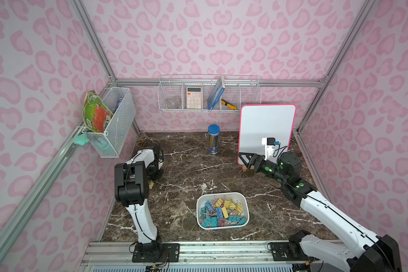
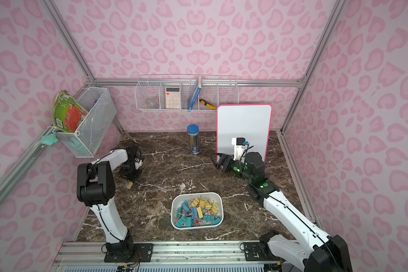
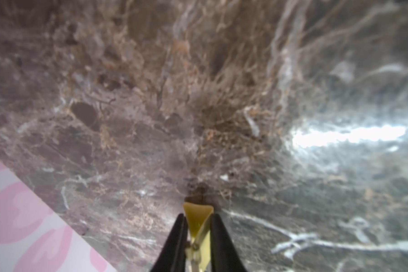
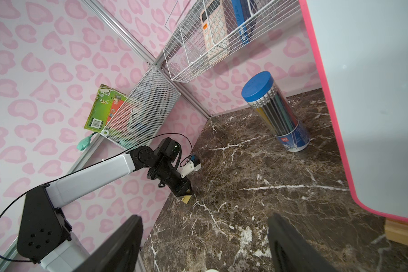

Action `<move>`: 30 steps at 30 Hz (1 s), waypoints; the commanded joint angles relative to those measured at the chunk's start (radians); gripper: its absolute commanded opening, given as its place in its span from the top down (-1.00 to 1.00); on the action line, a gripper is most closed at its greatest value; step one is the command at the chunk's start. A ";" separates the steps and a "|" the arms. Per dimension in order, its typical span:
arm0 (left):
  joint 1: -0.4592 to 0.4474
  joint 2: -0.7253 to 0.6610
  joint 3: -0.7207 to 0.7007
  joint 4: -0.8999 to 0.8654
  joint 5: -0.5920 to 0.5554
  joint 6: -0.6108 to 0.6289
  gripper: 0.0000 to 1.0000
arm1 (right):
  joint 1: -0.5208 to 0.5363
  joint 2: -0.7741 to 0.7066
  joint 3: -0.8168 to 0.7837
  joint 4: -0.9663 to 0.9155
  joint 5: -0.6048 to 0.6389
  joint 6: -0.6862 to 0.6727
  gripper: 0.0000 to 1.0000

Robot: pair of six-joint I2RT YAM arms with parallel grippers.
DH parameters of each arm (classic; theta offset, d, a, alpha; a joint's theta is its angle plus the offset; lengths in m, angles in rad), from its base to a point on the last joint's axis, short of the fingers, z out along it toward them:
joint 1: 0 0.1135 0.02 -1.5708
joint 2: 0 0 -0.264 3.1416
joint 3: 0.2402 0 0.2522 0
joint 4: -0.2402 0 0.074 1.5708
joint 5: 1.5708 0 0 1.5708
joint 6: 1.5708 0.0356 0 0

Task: Put the binder clips in the storage box
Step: Pick up the binder clip at the center of the board, then place the binder clip in the storage box.

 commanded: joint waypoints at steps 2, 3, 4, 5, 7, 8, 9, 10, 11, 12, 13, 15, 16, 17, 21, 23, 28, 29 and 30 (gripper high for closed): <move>0.001 -0.016 0.021 -0.090 0.035 -0.088 0.84 | 0.001 -0.006 -0.003 0.039 -0.007 0.006 -0.71; 0.002 -0.021 0.027 -0.102 0.041 -0.105 0.90 | 0.002 -0.008 -0.004 0.041 -0.007 0.006 -0.70; 0.001 -0.026 0.037 -0.118 0.049 -0.121 0.99 | 0.000 -0.009 -0.005 0.042 -0.007 0.005 -0.70; 0.001 -0.031 0.048 -0.133 0.060 -0.139 1.00 | 0.000 -0.009 -0.006 0.039 -0.007 0.006 -0.71; -0.003 -0.055 0.058 -0.157 0.106 -0.160 1.00 | -0.010 -0.005 -0.021 0.053 -0.017 0.034 -0.71; -0.007 -0.069 0.058 -0.166 0.125 -0.168 1.00 | -0.022 -0.001 -0.030 0.073 -0.034 0.051 -0.71; -0.017 -0.089 0.087 -0.175 0.145 -0.178 1.00 | -0.033 0.005 -0.039 0.092 -0.050 0.069 -0.71; -0.030 -0.113 0.091 -0.183 0.165 -0.187 1.00 | -0.041 0.009 -0.046 0.102 -0.058 0.079 -0.71; -0.044 -0.137 0.094 -0.191 0.185 -0.196 1.00 | -0.045 0.012 -0.045 0.104 -0.057 0.081 -0.71; -0.068 -0.168 0.098 -0.206 0.219 -0.207 1.00 | -0.050 0.011 -0.045 0.103 -0.054 0.072 -0.71; -0.099 -0.204 0.103 -0.219 0.254 -0.219 1.00 | -0.054 0.008 -0.041 0.094 -0.046 0.058 -0.71; -0.178 -0.281 0.110 -0.234 0.335 -0.249 1.00 | -0.063 -0.001 -0.032 0.068 -0.032 0.026 -0.72; -0.226 -0.326 0.114 -0.236 0.386 -0.269 1.00 | -0.070 -0.007 -0.031 0.058 -0.030 0.008 -0.73; -0.283 -0.365 0.114 -0.226 0.428 -0.289 1.00 | -0.075 -0.012 -0.029 0.049 -0.029 -0.005 -0.74; -0.558 -0.506 0.089 -0.100 0.650 -0.347 1.00 | -0.100 -0.027 -0.029 0.022 -0.051 -0.071 -0.80; -0.723 -0.530 0.071 -0.056 0.700 -0.332 0.90 | -0.116 -0.028 -0.021 -0.003 -0.071 -0.103 -0.83; -0.976 -0.465 0.010 -0.135 0.571 -0.309 0.88 | -0.162 -0.060 -0.014 -0.073 -0.065 -0.148 -0.83; -0.986 -0.445 -0.005 -0.153 0.546 -0.325 0.88 | -0.165 -0.065 -0.017 -0.073 -0.062 -0.147 -0.82; -0.993 -0.424 -0.024 -0.159 0.496 -0.354 0.90 | -0.169 -0.071 -0.023 -0.073 -0.059 -0.143 -0.82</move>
